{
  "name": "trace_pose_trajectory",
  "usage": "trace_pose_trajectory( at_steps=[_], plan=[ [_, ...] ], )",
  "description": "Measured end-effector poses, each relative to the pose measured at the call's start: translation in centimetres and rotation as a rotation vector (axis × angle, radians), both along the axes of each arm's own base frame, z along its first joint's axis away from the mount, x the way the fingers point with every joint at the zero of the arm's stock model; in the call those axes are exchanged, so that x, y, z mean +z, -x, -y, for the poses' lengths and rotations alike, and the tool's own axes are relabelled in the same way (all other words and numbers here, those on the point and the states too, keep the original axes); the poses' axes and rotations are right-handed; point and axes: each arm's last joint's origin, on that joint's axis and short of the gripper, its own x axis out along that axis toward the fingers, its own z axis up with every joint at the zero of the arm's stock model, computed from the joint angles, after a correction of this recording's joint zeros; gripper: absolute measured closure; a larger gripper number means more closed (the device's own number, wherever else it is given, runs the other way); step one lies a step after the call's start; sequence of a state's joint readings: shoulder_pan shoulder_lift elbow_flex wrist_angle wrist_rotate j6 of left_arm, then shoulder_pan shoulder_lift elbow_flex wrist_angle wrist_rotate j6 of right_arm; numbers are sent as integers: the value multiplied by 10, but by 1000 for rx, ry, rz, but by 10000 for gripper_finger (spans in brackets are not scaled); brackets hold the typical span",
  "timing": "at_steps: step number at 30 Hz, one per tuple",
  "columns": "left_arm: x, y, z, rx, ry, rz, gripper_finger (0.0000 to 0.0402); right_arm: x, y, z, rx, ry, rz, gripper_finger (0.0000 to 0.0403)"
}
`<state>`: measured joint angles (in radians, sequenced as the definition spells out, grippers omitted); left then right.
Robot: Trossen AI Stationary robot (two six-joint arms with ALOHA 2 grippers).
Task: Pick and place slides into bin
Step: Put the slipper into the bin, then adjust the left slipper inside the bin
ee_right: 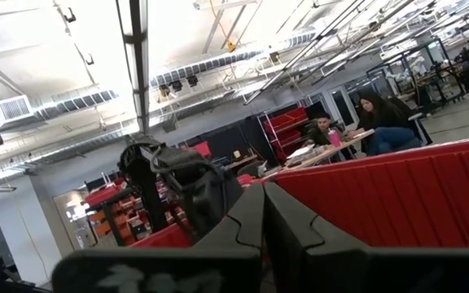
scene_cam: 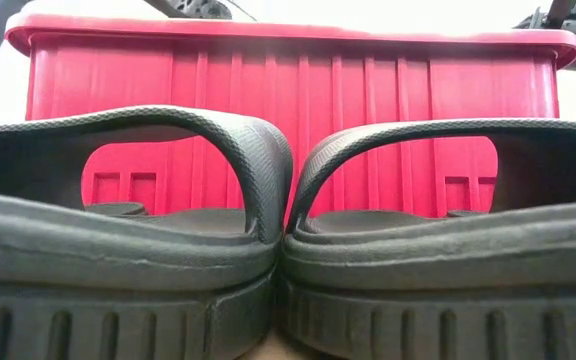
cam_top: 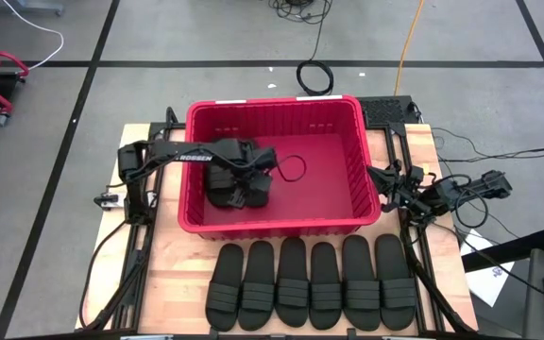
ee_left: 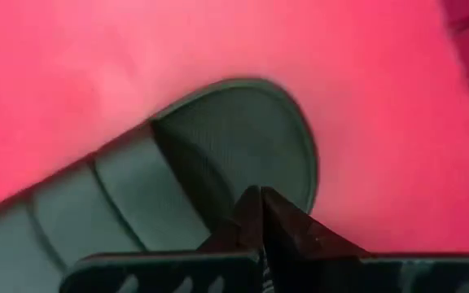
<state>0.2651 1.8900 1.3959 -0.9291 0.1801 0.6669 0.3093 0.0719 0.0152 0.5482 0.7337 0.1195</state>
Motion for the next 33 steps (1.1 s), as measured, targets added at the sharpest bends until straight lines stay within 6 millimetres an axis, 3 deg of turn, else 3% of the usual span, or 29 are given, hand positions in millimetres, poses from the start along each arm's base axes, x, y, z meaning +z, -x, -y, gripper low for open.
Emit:
trace_pose_trajectory(
  at_steps=[5, 10, 21, 26, 33],
  plan=[
    [-12, 9, -10, 74, -15, -41, 401, 0, 0, 0, 4, -7, 5, 403],
    [-11, 12, -21, 144, -26, -49, 401, 0, 0, 0, 15, -33, 18, 403],
    [18, 6, -23, 134, -2, 30, 401, 0, 0, 0, 19, -43, 23, 403],
    [33, 20, -15, 99, 57, -73, 401, 0, 0, 0, 19, -43, 23, 403],
    [31, 37, -12, 24, 94, -226, 401, 0, 0, 0, 17, -37, 20, 403]
  ],
)
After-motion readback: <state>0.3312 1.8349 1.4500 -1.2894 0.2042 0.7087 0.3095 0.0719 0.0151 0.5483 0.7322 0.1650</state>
